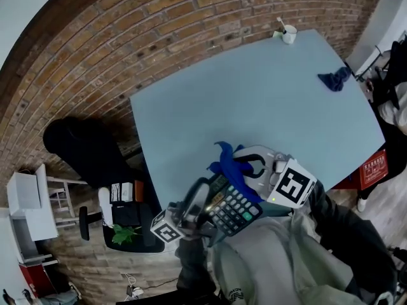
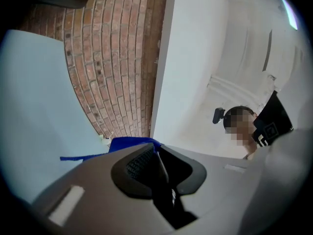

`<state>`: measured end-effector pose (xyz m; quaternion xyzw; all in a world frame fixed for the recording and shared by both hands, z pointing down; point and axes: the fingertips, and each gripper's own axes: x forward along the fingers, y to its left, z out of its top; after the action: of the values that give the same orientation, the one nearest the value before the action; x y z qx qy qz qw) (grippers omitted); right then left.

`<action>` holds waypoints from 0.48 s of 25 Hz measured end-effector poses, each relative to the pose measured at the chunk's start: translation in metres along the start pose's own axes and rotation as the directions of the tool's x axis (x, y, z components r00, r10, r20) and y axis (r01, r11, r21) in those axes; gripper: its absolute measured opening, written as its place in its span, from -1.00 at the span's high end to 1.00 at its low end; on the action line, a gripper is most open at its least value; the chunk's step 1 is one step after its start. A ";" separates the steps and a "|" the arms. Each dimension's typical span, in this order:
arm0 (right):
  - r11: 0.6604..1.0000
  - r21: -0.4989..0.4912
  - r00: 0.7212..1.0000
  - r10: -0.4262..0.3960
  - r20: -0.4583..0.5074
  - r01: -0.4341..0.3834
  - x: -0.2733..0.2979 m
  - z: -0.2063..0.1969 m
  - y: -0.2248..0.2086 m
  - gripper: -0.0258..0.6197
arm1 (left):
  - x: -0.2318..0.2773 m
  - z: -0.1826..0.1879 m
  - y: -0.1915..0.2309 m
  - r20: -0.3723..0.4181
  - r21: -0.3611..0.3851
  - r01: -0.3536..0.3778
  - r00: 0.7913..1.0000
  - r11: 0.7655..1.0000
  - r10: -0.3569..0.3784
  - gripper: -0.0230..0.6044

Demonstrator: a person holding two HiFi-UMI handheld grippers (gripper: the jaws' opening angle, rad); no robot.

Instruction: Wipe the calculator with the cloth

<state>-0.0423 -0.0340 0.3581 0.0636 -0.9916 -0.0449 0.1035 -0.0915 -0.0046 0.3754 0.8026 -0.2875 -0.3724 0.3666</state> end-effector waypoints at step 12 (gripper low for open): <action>0.967 -0.127 0.971 0.204 -0.123 -0.219 -0.049 -0.007 0.052 0.76 | -0.013 0.027 0.000 0.168 -0.115 0.036 0.986 0.993 -0.016 0.81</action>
<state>0.0011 0.0240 0.3602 -0.0478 -0.9800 -0.0994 0.1658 -0.1209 -0.0057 0.3681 0.7493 -0.2842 -0.4594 0.3830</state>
